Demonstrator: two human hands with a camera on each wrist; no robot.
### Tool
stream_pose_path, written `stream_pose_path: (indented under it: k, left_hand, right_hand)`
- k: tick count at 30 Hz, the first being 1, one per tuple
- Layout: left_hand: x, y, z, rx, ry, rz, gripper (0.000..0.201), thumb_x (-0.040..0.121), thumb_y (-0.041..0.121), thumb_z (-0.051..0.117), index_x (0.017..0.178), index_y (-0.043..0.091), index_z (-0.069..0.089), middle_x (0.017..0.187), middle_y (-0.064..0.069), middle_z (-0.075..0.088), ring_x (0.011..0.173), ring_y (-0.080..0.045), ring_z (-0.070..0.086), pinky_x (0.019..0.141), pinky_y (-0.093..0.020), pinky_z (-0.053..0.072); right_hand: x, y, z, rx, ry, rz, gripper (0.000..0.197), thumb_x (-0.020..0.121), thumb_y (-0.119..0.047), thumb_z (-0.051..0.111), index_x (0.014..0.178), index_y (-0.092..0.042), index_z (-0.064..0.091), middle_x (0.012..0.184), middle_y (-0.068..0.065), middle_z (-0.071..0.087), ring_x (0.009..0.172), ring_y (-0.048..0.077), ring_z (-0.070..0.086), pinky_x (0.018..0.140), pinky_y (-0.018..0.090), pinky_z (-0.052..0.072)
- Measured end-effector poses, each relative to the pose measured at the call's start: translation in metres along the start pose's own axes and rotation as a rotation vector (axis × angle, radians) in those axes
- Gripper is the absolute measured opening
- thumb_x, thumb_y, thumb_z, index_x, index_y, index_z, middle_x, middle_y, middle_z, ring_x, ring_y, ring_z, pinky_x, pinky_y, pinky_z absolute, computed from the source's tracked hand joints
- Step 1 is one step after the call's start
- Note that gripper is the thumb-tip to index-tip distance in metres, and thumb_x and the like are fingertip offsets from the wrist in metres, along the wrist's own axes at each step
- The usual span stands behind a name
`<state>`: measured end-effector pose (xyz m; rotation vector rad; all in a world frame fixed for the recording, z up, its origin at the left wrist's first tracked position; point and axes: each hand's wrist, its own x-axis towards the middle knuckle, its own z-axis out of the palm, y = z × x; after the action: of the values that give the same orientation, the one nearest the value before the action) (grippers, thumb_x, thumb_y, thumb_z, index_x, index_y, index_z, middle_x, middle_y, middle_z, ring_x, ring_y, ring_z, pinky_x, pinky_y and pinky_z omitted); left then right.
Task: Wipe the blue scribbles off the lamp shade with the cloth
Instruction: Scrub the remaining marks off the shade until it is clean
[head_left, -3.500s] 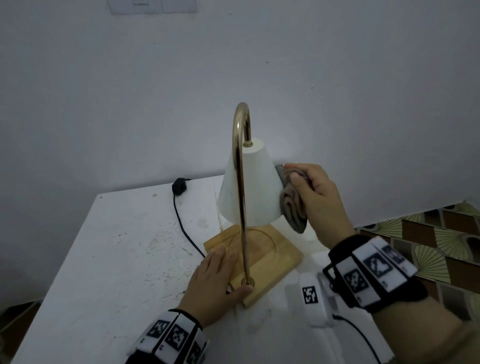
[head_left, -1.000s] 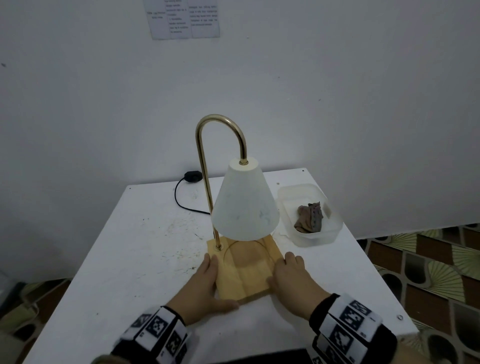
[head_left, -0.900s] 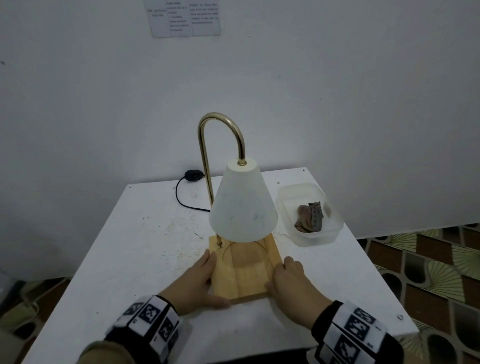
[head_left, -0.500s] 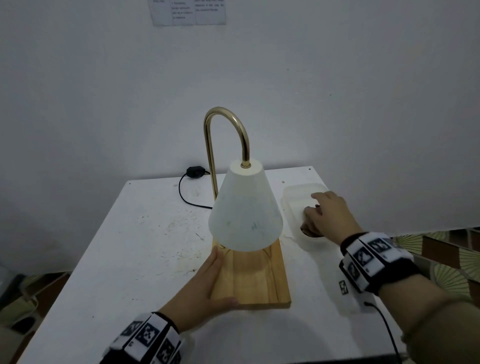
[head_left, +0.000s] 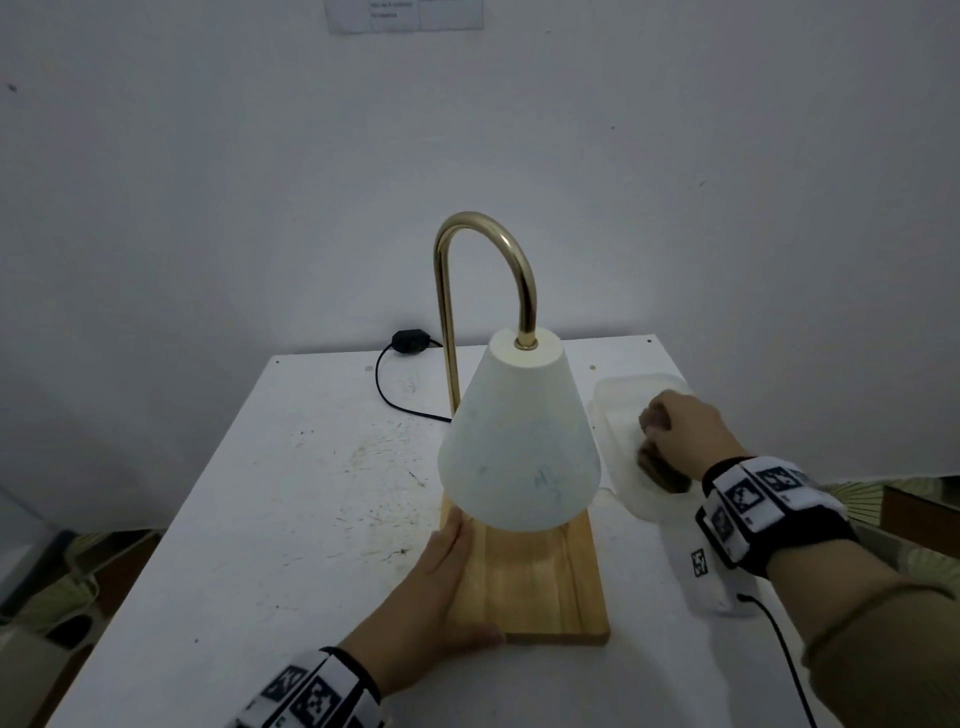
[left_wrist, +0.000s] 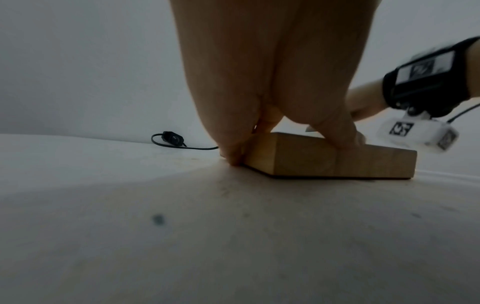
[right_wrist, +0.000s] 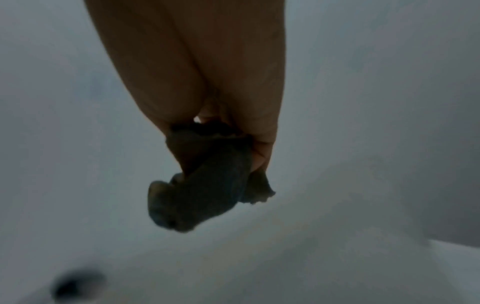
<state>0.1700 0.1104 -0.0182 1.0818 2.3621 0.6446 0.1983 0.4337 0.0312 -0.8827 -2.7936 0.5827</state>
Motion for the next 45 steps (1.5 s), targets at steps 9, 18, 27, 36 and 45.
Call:
stream_pose_path:
  k: [9, 18, 27, 36, 45]
  left_hand:
    - [0.007, 0.002, -0.008, 0.026, -0.090, -0.062, 0.128, 0.058, 0.082, 0.053, 0.147, 0.026, -0.020, 0.151, 0.016, -0.028, 0.145, -0.012, -0.009, 0.120, -0.037, 0.012]
    - [0.005, 0.008, -0.012, 0.027, -0.110, -0.083, 0.129, 0.053, 0.079, 0.047, 0.147, 0.020, -0.017, 0.150, 0.017, -0.024, 0.145, -0.012, -0.002, 0.117, -0.028, 0.012]
    - [0.011, 0.002, -0.005, 0.020, -0.091, -0.093, 0.119, 0.073, 0.065, 0.062, 0.147, 0.021, -0.020, 0.152, 0.014, -0.027, 0.146, -0.013, -0.004, 0.119, -0.033, 0.011]
    - [0.016, -0.013, 0.002, -0.032, -0.023, -0.020, 0.128, 0.057, 0.081, 0.059, 0.147, 0.032, -0.017, 0.153, 0.021, -0.020, 0.146, -0.015, -0.002, 0.117, -0.043, 0.022]
    - [0.010, 0.001, -0.005, 0.042, -0.102, -0.076, 0.116, 0.075, 0.063, 0.062, 0.148, 0.019, -0.018, 0.153, 0.011, -0.028, 0.146, -0.016, -0.010, 0.120, -0.038, 0.010]
  right_hand:
    - [-0.145, -0.099, -0.051, 1.185, 0.426, -0.283, 0.030, 0.097, -0.018, 0.047, 0.126, -0.024, 0.050, 0.115, -0.013, 0.057, 0.103, -0.001, 0.056, 0.085, 0.013, 0.048]
    - [-0.159, -0.122, -0.006, 1.039, 0.436, -0.313, 0.065, 0.083, -0.060, 0.042, 0.139, -0.028, 0.031, 0.132, -0.016, 0.042, 0.127, 0.006, 0.039, 0.106, 0.031, 0.037]
    - [-0.164, -0.145, -0.003, 0.988, 0.604, -0.451, 0.046, 0.094, -0.034, 0.041, 0.138, -0.028, 0.033, 0.140, -0.013, 0.040, 0.130, 0.014, 0.037, 0.103, 0.018, 0.034]
    - [-0.168, -0.132, 0.029, 0.458, 0.803, -0.546, 0.038, 0.097, -0.034, 0.042, 0.132, -0.020, 0.040, 0.144, 0.007, 0.030, 0.133, 0.020, 0.028, 0.112, 0.026, 0.022]
    - [-0.165, -0.126, 0.018, 0.881, 0.667, -0.325, 0.037, 0.093, -0.044, 0.037, 0.129, -0.040, 0.038, 0.135, -0.008, 0.046, 0.127, 0.010, 0.040, 0.105, 0.027, 0.036]
